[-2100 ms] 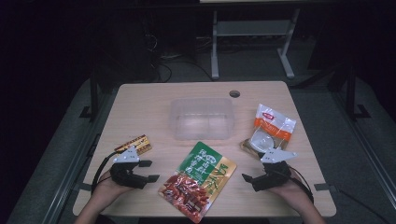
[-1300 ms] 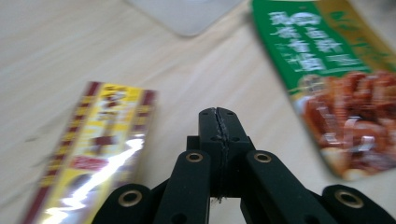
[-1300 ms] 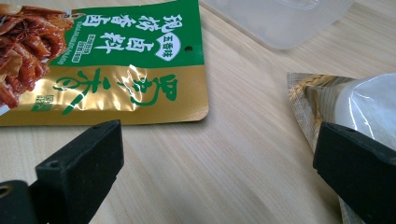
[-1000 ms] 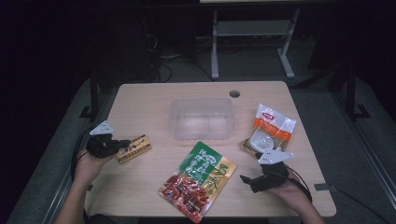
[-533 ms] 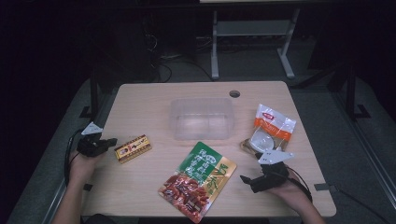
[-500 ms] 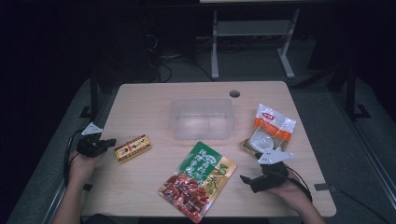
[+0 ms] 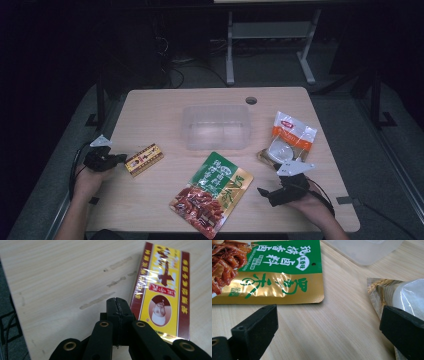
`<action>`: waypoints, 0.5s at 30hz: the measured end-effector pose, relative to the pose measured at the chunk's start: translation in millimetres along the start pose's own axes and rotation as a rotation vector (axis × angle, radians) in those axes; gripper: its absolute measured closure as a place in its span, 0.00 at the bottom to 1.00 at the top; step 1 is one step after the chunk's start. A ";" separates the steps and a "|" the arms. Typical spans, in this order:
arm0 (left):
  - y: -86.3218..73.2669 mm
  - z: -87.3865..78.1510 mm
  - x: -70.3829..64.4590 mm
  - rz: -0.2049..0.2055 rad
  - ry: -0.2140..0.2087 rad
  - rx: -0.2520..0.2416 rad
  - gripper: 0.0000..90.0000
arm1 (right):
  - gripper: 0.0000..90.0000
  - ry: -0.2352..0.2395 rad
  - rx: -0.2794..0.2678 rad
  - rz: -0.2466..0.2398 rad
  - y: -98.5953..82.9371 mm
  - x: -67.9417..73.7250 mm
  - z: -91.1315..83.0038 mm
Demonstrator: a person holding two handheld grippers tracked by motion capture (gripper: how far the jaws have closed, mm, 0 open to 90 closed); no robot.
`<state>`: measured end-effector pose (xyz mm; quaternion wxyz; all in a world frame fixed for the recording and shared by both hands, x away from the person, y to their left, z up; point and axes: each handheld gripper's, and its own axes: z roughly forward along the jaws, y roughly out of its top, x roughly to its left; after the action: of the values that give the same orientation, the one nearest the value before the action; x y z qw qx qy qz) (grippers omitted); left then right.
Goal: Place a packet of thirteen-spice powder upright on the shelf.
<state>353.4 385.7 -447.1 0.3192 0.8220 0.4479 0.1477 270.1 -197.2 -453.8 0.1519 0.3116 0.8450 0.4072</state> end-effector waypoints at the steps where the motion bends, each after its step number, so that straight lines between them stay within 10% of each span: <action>1: 0.2 0.3 -1.6 0.011 -0.006 0.011 1.00 | 0.02 -0.001 -0.001 0.000 0.0 0.0 0.0; 9: 2.0 0.2 -17.8 0.039 -0.033 0.055 1.00 | 0.02 -0.003 0.004 -0.001 -0.3 -0.3 0.3; 15: 7.7 -10.6 -22.4 -0.010 -0.004 -0.004 0.88 | 0.02 -0.003 0.004 -0.002 -0.3 -0.1 0.5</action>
<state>340.3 368.2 -433.2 0.3225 0.8195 0.4509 0.1452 270.4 -197.1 -454.4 0.1529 0.3119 0.8459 0.4047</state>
